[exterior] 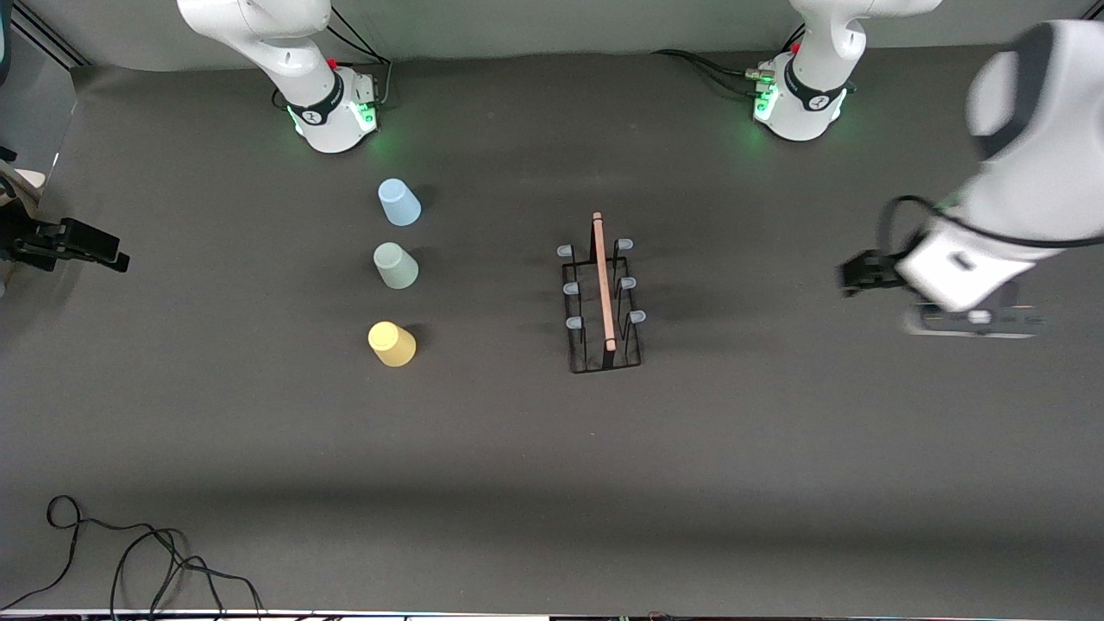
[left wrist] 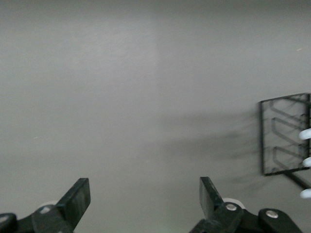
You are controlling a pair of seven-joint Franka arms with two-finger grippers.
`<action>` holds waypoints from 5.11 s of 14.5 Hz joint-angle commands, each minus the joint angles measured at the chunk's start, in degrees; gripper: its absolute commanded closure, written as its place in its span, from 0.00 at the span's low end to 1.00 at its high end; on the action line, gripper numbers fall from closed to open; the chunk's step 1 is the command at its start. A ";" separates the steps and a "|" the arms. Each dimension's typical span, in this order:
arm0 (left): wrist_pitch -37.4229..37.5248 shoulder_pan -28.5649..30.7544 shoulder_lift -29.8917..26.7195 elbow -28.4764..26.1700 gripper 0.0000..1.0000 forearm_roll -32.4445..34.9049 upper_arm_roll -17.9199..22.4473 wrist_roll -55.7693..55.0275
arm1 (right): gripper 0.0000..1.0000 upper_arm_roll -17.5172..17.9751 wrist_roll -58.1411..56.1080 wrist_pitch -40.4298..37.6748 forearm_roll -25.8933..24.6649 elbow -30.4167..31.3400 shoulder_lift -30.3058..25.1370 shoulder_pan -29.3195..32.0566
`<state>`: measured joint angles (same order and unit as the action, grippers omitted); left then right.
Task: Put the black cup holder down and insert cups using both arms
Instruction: 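Open the left gripper and withdraw it from the rack, then reach the right gripper toward the pale green cup, then lower the right gripper over the green cup and close on it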
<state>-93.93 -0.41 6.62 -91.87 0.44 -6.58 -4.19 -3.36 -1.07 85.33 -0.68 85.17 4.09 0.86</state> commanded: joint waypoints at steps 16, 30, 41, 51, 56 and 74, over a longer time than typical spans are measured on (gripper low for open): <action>-1.87 4.54 -2.49 -1.04 0.00 3.07 0.78 6.12 | 0.00 0.46 14.85 2.10 3.76 9.20 -1.89 -9.55; -4.60 4.63 -1.44 -0.15 0.00 3.07 0.69 -0.44 | 0.00 0.37 22.43 35.66 2.97 49.71 -7.52 -20.19; -3.02 -2.58 -0.47 1.52 0.00 0.17 6.75 -0.82 | 0.00 0.46 28.40 55.37 3.93 59.58 -2.78 -23.44; -2.05 1.82 -1.08 2.40 0.00 0.17 3.50 0.41 | 0.00 0.54 32.10 59.25 6.56 59.32 3.99 -25.12; -1.08 1.82 -0.73 2.48 0.00 0.52 3.50 0.50 | 0.00 0.54 32.27 58.72 12.28 58.97 4.96 -25.03; -2.57 1.55 -0.47 2.31 0.00 2.11 3.24 -0.03 | 1.00 -0.16 32.10 44.50 19.23 52.66 -4.52 -24.68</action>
<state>-95.73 0.93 6.21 -90.15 1.58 -3.08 -4.24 -2.80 30.28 134.54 17.14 140.46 3.38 -23.43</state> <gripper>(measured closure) 0.000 0.322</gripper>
